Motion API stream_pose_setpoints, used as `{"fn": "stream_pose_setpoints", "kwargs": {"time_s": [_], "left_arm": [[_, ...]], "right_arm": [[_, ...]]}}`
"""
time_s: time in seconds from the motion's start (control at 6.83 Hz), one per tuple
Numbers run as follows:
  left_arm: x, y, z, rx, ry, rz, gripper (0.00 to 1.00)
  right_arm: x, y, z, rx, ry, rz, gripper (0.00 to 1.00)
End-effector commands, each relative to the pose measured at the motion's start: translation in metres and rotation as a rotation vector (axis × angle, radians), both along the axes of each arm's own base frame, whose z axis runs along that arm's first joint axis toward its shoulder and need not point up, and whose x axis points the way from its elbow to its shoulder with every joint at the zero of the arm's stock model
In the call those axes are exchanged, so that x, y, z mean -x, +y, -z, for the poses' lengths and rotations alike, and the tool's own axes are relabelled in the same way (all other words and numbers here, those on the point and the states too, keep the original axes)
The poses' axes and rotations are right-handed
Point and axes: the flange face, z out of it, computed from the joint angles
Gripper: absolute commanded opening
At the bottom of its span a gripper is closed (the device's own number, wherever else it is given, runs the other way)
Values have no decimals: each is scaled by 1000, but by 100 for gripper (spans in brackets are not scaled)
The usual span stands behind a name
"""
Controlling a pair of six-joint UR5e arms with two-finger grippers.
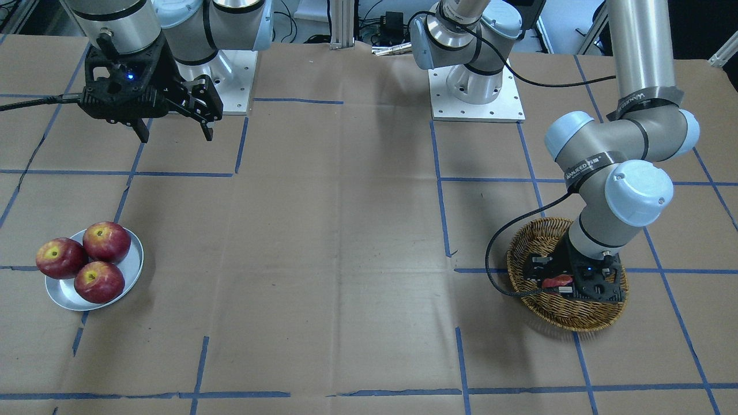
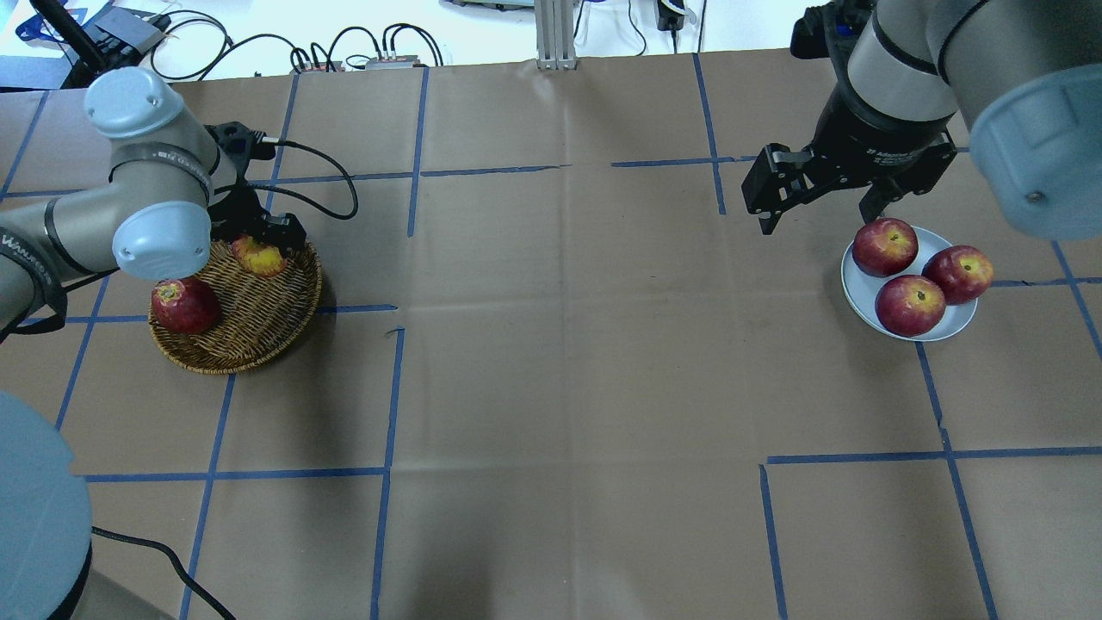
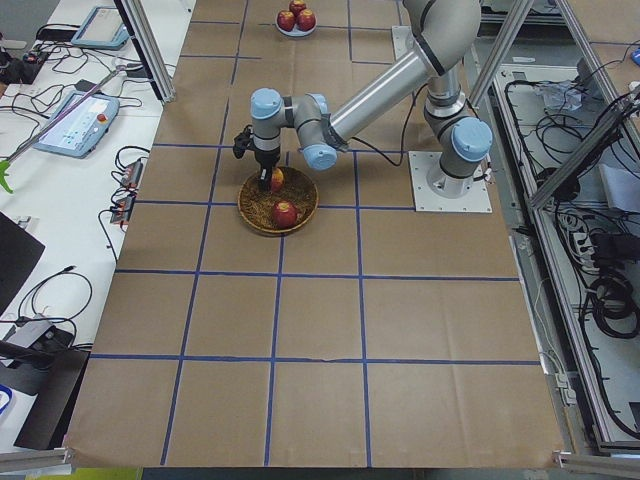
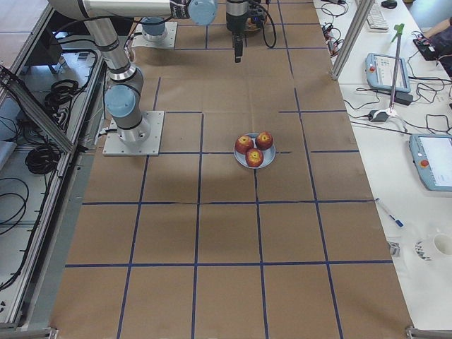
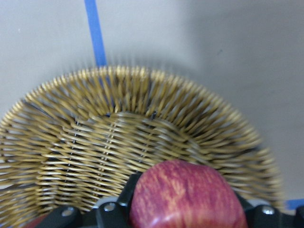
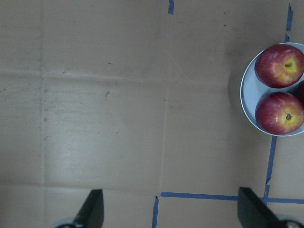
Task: Transfer apple from basket to plate
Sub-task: 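Carry the apple with the left gripper toward the table center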
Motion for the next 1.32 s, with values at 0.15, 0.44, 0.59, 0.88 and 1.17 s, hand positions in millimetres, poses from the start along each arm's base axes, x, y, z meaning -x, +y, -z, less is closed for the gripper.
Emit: {"fn": "stream_pose_setpoints", "kwargs": {"time_s": [0.15, 0.44, 0.59, 0.88, 1.17], "left_arm": [[177, -3, -33, -8, 32, -161, 52], [275, 2, 2, -13, 35, -143, 51], [322, 0, 25, 2, 42, -138, 51], [377, 12, 56, 17, 41, -91, 52], [380, 20, 66, -3, 34, -89, 56]], "right_arm": [[0, 0, 1, -1, 1, -3, 100], [0, -1, 1, -3, 1, -5, 100], [0, -1, 1, -3, 2, -7, 100], [0, 1, 3, -4, 2, -7, 100], [0, 1, 4, -3, 2, -8, 100]]}}
